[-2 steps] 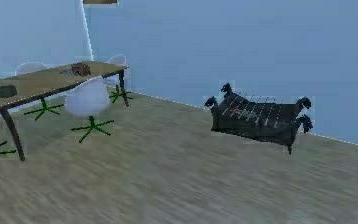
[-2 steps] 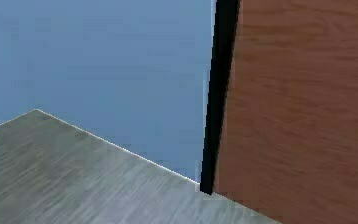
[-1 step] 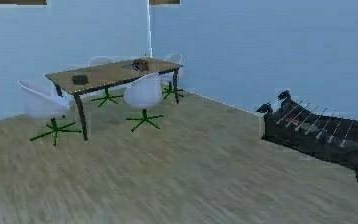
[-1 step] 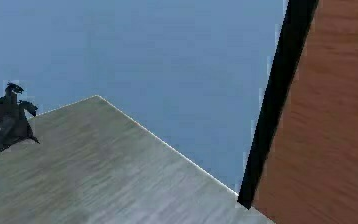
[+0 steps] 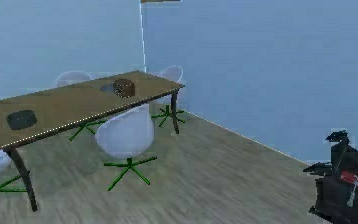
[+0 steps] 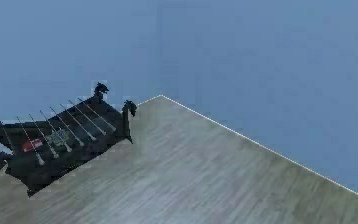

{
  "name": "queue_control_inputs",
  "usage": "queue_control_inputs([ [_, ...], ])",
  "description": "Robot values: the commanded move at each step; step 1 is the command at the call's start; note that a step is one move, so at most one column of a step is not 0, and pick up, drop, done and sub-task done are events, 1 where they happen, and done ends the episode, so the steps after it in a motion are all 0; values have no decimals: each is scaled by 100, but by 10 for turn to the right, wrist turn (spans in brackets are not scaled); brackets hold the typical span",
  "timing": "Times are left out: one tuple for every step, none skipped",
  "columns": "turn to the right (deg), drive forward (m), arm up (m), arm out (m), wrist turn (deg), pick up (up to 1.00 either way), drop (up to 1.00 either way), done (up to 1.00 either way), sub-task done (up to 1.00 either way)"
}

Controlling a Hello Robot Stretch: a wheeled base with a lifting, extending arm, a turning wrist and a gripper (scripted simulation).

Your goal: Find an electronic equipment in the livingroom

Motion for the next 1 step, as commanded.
queue_control_inputs([
  [0, 100, 0, 0, 0, 0, 0, 0, 0],
])
